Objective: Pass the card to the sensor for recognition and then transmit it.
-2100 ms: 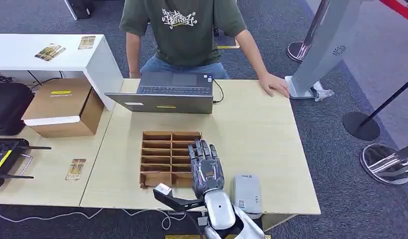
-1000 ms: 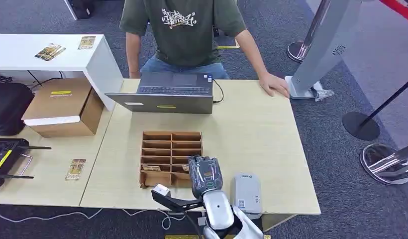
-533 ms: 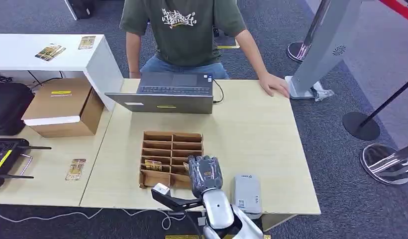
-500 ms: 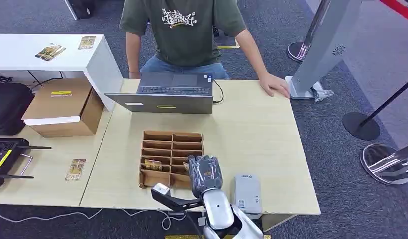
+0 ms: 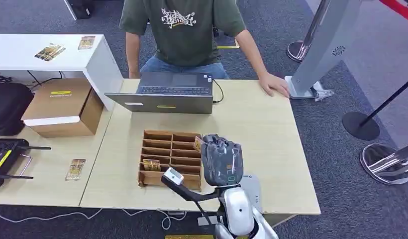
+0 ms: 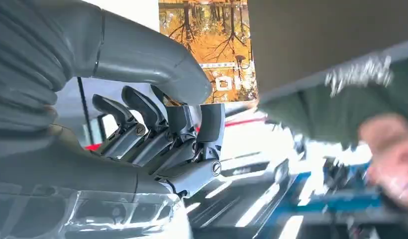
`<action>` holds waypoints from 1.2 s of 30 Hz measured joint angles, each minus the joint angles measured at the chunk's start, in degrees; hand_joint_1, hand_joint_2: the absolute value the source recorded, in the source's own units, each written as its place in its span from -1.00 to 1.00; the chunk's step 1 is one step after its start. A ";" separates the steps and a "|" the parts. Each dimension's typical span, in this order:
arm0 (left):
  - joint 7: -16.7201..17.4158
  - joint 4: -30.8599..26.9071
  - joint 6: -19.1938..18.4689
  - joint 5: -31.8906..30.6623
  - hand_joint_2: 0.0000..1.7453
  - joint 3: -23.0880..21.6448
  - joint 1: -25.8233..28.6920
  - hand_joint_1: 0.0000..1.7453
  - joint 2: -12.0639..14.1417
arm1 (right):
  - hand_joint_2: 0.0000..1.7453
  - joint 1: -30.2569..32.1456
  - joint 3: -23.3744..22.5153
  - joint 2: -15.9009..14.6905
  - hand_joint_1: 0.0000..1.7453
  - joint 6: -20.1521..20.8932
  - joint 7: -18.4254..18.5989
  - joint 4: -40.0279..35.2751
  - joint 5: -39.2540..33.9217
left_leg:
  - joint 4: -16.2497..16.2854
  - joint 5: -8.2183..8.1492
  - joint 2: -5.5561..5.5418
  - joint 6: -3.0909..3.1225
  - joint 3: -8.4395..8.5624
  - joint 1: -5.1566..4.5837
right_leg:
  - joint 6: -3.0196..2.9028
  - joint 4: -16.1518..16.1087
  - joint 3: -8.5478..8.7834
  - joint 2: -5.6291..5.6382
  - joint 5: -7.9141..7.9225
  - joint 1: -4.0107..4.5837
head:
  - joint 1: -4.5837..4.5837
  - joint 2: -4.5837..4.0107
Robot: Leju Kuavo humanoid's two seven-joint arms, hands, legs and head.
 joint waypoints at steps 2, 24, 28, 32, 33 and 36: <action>0.18 0.00 -0.04 -0.37 -1.00 -0.02 0.00 -1.00 0.00 | 1.00 1.98 -2.25 -0.28 1.00 -2.91 -1.18 -3.47 0.04 | 0.00 0.00 -0.01 0.00 -0.02 0.00 | 0.00 0.00 0.00 -0.02 0.00 0.00 | 0.00 0.00; 0.00 0.00 -4.57 -0.55 -1.00 -0.07 0.53 -1.00 0.70 | 1.00 12.16 -20.16 -0.57 1.00 -16.65 -21.16 -22.15 -48.69 | 0.00 0.00 0.00 0.00 0.00 0.00 | 0.00 0.00 0.01 -0.02 0.00 0.00 | 0.00 0.00; 0.02 0.00 -4.52 -0.24 -1.00 -0.07 0.53 -1.00 0.90 | 1.00 12.33 -23.21 -0.57 1.00 -16.69 -24.74 -22.62 -56.61 | 0.00 0.00 0.00 0.00 0.00 0.00 | 0.00 0.00 0.01 -0.01 0.00 0.00 | 0.00 0.00; 0.02 0.00 -4.48 -0.06 -1.00 -0.07 0.53 -1.00 1.01 | 1.00 12.43 -25.86 -0.39 1.00 -17.70 -26.70 -22.66 -59.64 | 0.00 0.00 0.00 0.00 0.00 0.00 | 0.00 0.00 0.01 -0.01 0.00 0.00 | 0.00 0.00; 0.02 0.00 -4.48 -0.06 -1.00 -0.07 0.53 -1.00 1.03 | 1.00 12.43 -26.48 -0.28 1.00 -17.92 -27.01 -22.66 -60.34 | 0.00 0.00 0.00 0.00 0.00 0.00 | 0.00 0.00 0.01 -0.01 0.00 0.00 | 0.00 0.00; 0.07 0.00 -4.44 -0.04 -1.00 -0.04 0.51 -1.00 1.09 | 1.00 12.31 -28.17 -0.11 1.00 -18.75 -28.44 -22.62 -63.00 | 0.00 0.00 0.00 0.00 0.00 0.00 | 0.00 0.00 0.01 -0.01 0.00 0.00 | 0.02 0.00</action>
